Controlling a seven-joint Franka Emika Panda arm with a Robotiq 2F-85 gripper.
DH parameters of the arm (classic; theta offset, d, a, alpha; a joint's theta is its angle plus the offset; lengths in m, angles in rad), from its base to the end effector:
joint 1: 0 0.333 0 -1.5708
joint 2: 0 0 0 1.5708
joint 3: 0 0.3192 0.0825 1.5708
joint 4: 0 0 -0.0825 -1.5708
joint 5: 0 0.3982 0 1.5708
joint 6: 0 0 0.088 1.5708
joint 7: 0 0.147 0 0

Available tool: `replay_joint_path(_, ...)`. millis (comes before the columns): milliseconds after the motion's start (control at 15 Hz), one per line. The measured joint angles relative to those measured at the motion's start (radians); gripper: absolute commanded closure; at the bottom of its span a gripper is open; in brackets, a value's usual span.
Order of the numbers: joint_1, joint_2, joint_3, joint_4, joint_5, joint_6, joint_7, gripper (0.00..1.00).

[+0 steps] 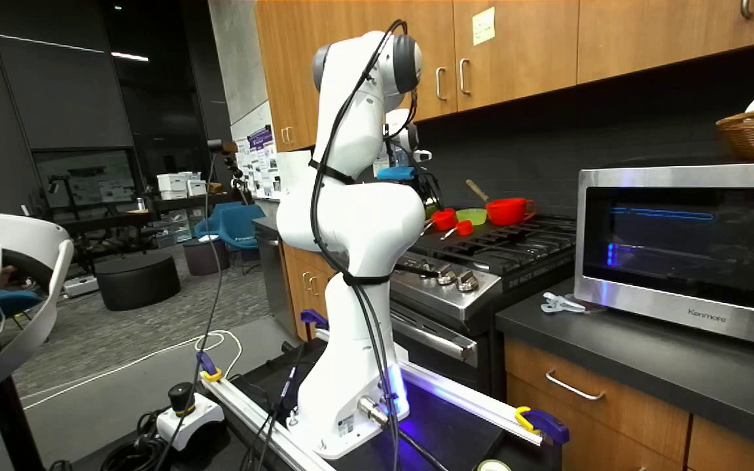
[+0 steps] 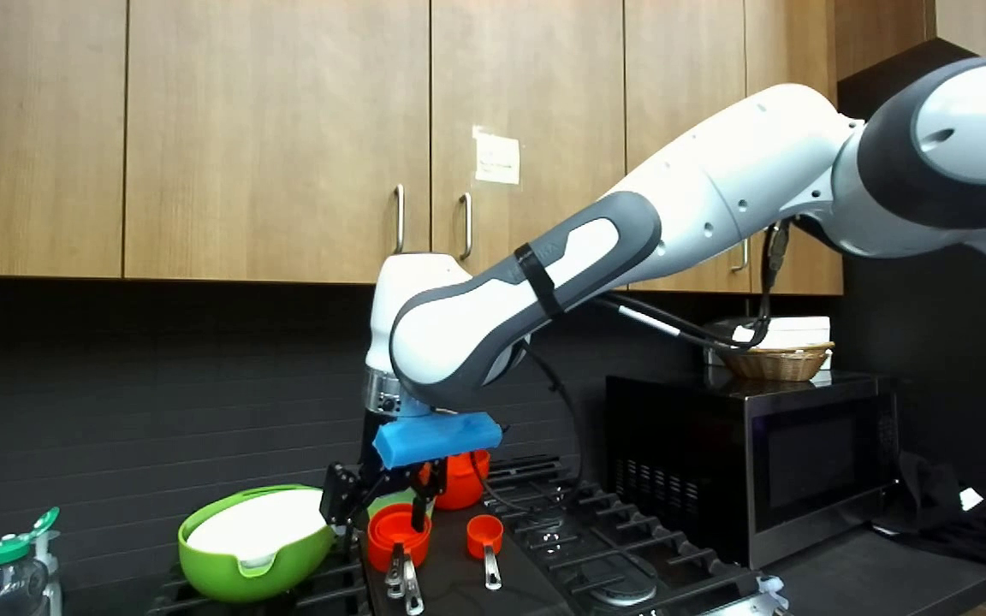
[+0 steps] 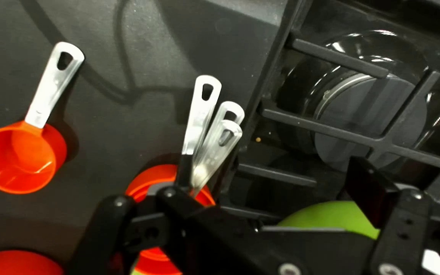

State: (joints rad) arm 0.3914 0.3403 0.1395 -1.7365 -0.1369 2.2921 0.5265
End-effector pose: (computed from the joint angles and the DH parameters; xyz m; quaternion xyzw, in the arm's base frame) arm 0.6021 0.3373 0.3629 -0.9928 -0.0350 -0.1113 0.0264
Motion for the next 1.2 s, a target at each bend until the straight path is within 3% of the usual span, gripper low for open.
replay_joint_path(667,-0.014,0.059,-0.039,-0.001,0.0,-0.02,0.035,0.0)
replay_joint_path(733,-0.014,0.063,-0.042,0.0,0.0,-0.02,0.035,0.02)
replay_joint_path(867,-0.014,0.065,-0.042,0.0,0.0,-0.02,0.035,0.25)
replay_joint_path(1067,-0.013,0.065,-0.042,0.002,0.0,-0.02,0.035,0.38)
replay_joint_path(1200,-0.013,0.065,-0.042,0.005,0.0,-0.021,0.035,0.38)
